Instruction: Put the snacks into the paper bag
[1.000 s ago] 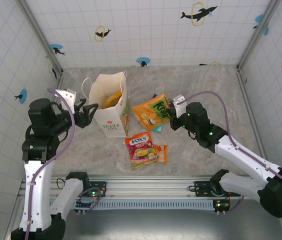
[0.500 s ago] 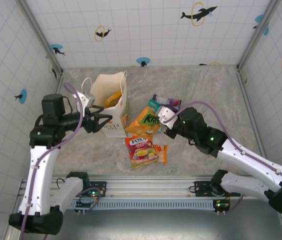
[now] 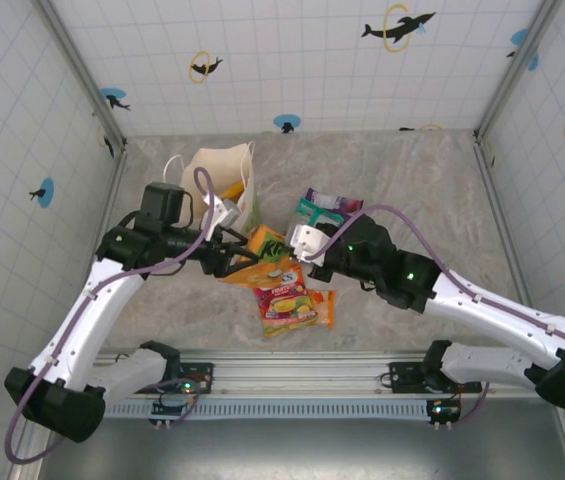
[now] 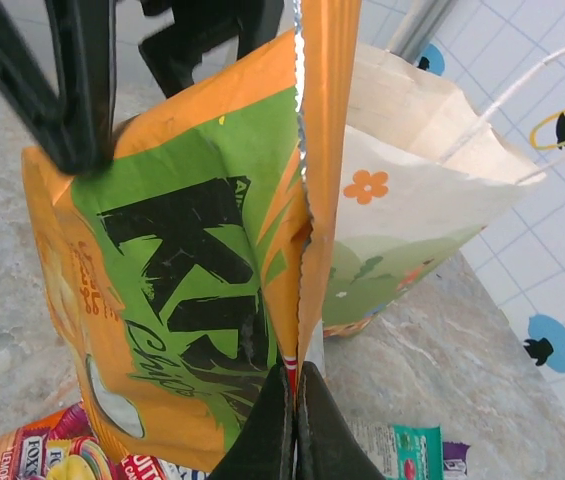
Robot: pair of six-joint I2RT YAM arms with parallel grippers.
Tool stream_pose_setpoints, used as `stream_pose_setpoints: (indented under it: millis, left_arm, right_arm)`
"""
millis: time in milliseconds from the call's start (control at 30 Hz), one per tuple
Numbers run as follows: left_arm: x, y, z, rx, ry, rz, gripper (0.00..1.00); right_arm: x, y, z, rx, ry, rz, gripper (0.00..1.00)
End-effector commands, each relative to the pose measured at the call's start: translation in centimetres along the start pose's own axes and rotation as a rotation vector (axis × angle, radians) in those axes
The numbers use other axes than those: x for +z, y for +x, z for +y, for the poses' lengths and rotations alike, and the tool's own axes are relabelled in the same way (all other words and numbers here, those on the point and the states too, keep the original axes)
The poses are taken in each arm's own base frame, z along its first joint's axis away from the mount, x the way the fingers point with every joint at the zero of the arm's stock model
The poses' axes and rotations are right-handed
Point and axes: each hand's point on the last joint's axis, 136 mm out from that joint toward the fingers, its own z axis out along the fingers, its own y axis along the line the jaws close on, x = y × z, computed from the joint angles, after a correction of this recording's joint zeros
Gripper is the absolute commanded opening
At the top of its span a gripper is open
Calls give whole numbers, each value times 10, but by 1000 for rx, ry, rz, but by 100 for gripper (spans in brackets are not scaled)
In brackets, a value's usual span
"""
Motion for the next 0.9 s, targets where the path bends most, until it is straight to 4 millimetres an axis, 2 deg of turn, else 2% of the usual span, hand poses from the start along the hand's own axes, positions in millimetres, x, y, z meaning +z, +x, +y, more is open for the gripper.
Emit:
stream_pose_setpoints:
  millis: [0, 100, 133, 233, 333, 500, 633, 700, 767, 867]
  left_arm:
    - [2, -3, 1, 46, -25, 28, 70]
    - [5, -2, 4, 30, -17, 35, 68]
    - [11, -1, -4, 37, 14, 50, 66]
    - [17, 0, -4, 35, 20, 65, 61]
    - [21, -3, 2, 53, -1, 53, 52]
    - [22, -12, -2, 92, 15, 18, 42]
    - [20, -17, -1, 114, -8, -6, 22]
    - [18, -20, -2, 131, -15, -27, 21]
    - [15, -25, -4, 145, -25, -56, 18]
    - [8, -35, -4, 162, -64, -101, 15]
  right_arm:
    - [-4, -34, -12, -13, 27, -98, 0]
    - [-3, -39, -11, -8, 21, -115, 0]
    - [-3, -39, -11, -7, 21, -112, 0]
    - [-2, -40, -12, -4, 24, -112, 0]
    - [-2, -43, -12, -2, 32, -131, 0]
    - [-3, -46, -15, 2, 51, -140, 0]
    - [-4, -44, -19, 6, 76, -135, 0]
    - [-5, -42, -22, 11, 99, -128, 0]
    - [-7, -39, -25, 15, 120, -122, 7]
    - [-13, -36, -32, 27, 167, -125, 29]
